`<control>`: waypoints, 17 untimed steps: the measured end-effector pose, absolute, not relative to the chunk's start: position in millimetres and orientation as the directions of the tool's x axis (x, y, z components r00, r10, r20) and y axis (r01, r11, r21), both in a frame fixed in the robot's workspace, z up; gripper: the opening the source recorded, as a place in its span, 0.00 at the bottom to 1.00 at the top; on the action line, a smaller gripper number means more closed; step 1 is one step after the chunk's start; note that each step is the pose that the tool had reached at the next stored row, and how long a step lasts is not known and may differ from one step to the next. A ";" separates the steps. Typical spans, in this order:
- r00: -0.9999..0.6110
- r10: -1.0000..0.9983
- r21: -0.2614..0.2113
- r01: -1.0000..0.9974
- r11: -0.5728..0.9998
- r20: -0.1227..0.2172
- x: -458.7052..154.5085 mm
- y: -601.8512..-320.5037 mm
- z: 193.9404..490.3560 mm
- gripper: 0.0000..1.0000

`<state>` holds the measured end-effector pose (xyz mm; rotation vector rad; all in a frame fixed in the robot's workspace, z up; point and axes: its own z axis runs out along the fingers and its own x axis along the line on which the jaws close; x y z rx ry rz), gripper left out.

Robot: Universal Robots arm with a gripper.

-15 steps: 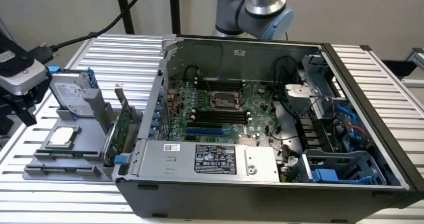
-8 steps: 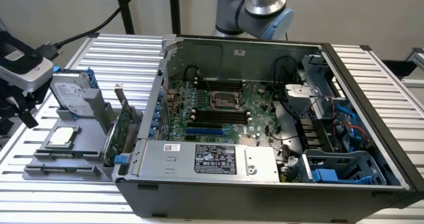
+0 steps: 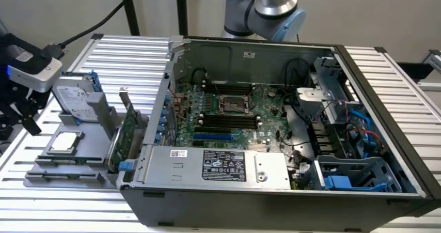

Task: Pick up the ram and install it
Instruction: 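Pick up the ram and move it above insertion slot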

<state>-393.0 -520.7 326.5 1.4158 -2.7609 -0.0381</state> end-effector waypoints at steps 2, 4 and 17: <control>-0.553 -0.833 0.039 -0.832 0.553 0.023 -393.0 -520.6 325.2 0.00; -0.522 -0.852 0.039 -0.852 0.523 0.023 -393.0 -520.6 324.1 0.00; -0.308 -0.951 0.039 -0.950 0.309 0.023 -393.0 -520.7 315.9 0.00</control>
